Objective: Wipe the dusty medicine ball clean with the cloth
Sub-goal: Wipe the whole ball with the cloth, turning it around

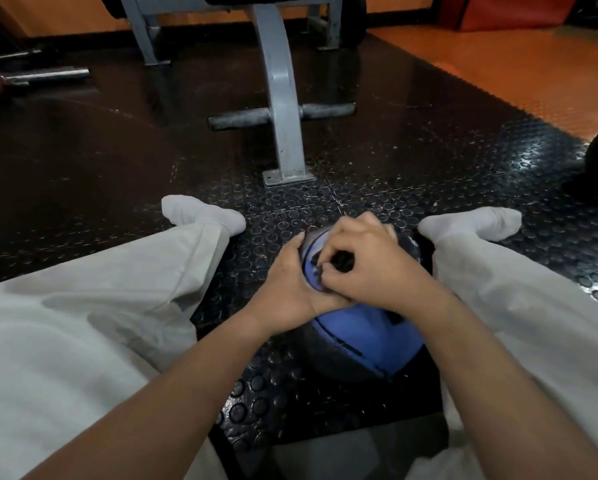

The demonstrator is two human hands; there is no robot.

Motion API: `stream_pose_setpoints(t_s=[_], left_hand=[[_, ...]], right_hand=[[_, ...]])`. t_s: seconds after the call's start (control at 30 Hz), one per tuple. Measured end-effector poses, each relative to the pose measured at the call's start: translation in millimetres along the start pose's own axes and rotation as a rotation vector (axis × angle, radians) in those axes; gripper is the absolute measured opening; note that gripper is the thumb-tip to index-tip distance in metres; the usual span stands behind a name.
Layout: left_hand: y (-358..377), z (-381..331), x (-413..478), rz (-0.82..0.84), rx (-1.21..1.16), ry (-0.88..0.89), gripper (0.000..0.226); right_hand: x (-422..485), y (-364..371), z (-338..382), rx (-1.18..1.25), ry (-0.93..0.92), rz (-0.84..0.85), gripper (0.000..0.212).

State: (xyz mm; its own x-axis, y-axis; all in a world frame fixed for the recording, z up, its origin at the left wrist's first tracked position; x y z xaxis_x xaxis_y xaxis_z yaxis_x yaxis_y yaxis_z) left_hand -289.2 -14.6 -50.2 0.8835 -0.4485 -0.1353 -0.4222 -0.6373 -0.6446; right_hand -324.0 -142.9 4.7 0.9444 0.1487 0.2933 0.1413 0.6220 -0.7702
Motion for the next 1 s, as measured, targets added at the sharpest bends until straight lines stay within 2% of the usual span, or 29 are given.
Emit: stream_pose_setpoints(t_s=[0.2, 0.3, 0.4, 0.53, 0.6, 0.7, 0.8, 0.87, 0.9, 1.0], left_hand=[[19, -42, 10, -0.011, 0.156, 0.041, 0.125], [32, -57, 10, -0.013, 0.211, 0.084, 0.122], [39, -65, 13, -0.022, 0.247, 0.089, 0.122], [36, -64, 15, 0.009, 0.28, 0.049, 0.124], [24, -63, 20, 0.047, 0.335, 0.001, 0.124], [5, -60, 30, 0.199, 0.405, 0.005, 0.125], [-4, -46, 31, 0.294, 0.295, 0.014, 0.135], [-6, -36, 26, 0.255, 0.233, 0.008, 0.128], [-7, -32, 24, 0.224, 0.226, 0.016, 0.124], [-10, -23, 19, 0.174, 0.177, 0.029, 0.119]], right_hand=[[-8, -36, -69, 0.36, 0.304, -0.321, 0.013], [-18, -45, -105, 0.509, 0.487, -0.401, 0.034], [-23, -47, -120, 0.525, 0.587, -0.438, 0.039], [-17, -45, -107, 0.354, 0.521, -0.425, 0.034], [-8, -39, -82, 0.239, 0.359, -0.376, 0.033], [2, -19, -40, 0.056, 0.061, -0.247, 0.026], [4, -11, -27, 0.078, -0.013, -0.184, 0.036], [2, -14, -40, 0.167, 0.002, -0.219, 0.032], [1, -17, -53, 0.247, 0.071, -0.267, 0.031], [-8, -19, -113, 0.551, 0.459, -0.339, 0.036]])
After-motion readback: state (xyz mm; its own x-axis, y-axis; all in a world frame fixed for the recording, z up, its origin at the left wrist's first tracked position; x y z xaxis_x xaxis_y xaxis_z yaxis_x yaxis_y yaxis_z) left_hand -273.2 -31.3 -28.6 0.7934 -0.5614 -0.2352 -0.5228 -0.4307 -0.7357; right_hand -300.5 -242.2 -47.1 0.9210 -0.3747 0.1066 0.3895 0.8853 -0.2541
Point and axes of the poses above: each hand's wrist, its own x-axis towards the middle knuckle, its own y-axis out of the palm, z = x × y, the point moved 3 cm from there along x, towards the middle knuckle, and after that the axes turned 7 degrees about x, right-handed, at the moved point
